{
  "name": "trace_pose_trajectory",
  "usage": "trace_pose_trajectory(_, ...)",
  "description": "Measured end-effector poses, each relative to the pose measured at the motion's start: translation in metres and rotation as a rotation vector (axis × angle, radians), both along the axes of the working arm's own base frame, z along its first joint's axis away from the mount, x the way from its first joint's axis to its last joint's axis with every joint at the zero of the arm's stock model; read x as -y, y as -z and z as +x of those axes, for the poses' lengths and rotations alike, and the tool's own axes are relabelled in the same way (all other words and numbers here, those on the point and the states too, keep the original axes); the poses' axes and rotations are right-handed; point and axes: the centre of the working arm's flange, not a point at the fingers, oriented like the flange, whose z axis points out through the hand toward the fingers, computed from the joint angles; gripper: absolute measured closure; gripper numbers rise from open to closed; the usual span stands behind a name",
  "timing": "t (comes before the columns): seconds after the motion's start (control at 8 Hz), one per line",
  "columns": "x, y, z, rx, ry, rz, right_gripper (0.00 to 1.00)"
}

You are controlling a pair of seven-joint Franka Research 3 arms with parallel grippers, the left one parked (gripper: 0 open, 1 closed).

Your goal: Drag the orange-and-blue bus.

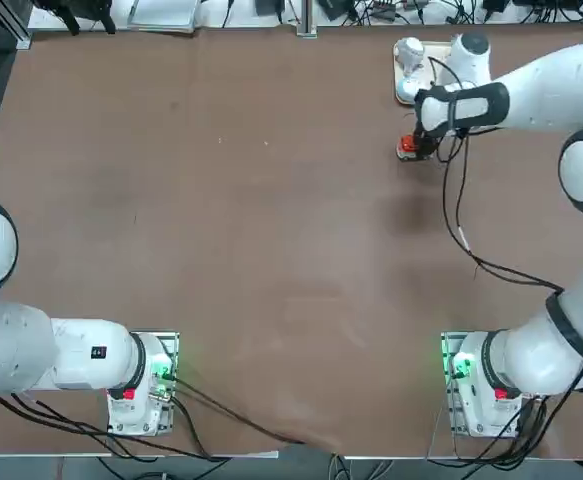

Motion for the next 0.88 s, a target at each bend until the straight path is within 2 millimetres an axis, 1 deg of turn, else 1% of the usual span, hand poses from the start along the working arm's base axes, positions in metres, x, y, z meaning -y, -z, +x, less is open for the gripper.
trace_pose_trajectory(0.25,-0.024,0.0,-0.003,0.007,0.008,0.004,0.4)
trace_pose_trajectory(0.62,-0.049,0.001,-0.006,0.012,0.004,0.008,0.4)
trace_pose_trajectory(0.88,-0.07,0.0,-0.009,0.016,0.019,0.013,0.4)
